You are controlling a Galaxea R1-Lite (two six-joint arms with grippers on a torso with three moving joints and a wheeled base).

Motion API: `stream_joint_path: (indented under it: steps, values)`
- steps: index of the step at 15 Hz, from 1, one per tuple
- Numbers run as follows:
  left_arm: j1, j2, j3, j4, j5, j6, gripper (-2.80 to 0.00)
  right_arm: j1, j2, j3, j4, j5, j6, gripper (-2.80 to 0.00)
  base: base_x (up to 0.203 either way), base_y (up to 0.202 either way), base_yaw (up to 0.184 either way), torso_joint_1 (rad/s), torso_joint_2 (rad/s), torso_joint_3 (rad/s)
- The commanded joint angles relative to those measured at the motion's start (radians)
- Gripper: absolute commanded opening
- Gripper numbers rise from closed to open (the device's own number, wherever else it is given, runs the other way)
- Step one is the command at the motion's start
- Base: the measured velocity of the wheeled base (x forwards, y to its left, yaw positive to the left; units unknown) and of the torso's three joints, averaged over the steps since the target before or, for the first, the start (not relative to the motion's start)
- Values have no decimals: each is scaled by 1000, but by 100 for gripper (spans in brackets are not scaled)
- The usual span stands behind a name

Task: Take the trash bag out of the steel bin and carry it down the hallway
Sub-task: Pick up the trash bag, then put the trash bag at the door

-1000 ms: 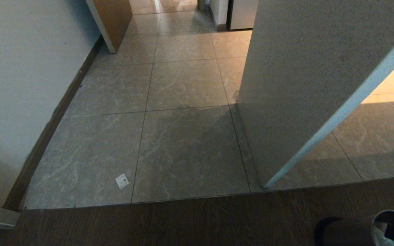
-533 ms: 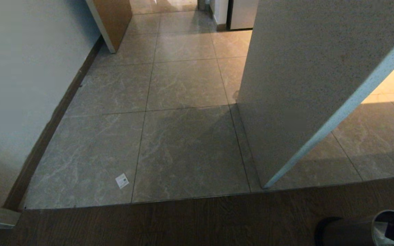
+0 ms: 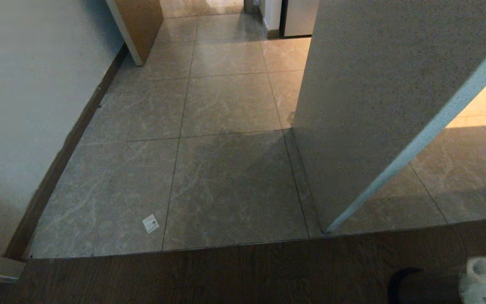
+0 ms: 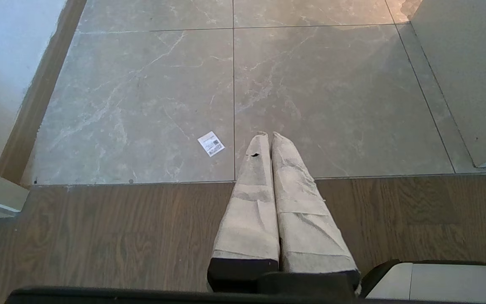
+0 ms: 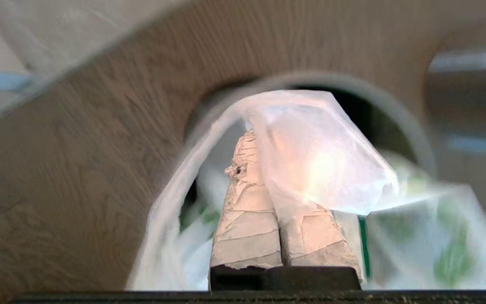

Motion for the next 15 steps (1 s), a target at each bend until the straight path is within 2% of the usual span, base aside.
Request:
stream_joint_path:
  steps: [1, 4, 8, 9, 11, 13, 15]
  values:
    - [0, 0, 0, 1, 0, 0, -280, -1, -344, -6, 135, 23, -51, -280, 0, 0, 0, 0, 0, 0]
    - [0, 0, 0, 1, 0, 0, -280, 1, -687, -50, 426, 65, -167, -280, 0, 0, 0, 0, 0, 0]
    - [0, 2, -1, -1, 1, 0, -280, 7, -1030, -240, 995, 89, -319, -280, 0, 0, 0, 0, 0, 0]
    - [0, 1, -1, 1, 0, 8, -280, 15, -1066, -292, 1065, 91, -362, -280, 0, 0, 0, 0, 0, 0]
    - [0, 0, 0, 1, 0, 5, -280, 25, -1083, -360, 1150, 94, -400, -280, 0, 0, 0, 0, 0, 0]
    - [0, 0, 0, 1, 0, 6, -280, 32, -1130, -411, 1202, 98, -400, -280, 0, 0, 0, 0, 0, 0]
    - [0, 0, 0, 1, 0, 6, -280, 96, -1175, -434, 1308, 102, -392, -280, 0, 0, 0, 0, 0, 0]
